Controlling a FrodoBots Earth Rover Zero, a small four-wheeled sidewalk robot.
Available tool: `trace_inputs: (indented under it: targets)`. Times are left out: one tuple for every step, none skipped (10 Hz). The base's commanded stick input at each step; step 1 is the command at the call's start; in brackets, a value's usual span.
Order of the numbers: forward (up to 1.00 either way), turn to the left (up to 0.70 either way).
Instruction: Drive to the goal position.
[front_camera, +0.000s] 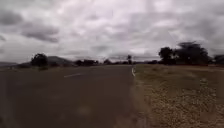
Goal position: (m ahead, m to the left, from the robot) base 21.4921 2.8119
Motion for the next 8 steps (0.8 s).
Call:
trace_inputs:
  targets:
    - [0.50, 0.00]
    - [0.50, 0.00]
    - [0.50, 0.00]
    - [0.50, 0.00]
    - [0.50, 0.00]
    - [0.50, 0.00]
    - [0.50, 0.00]
    - [0.50, 0.00]
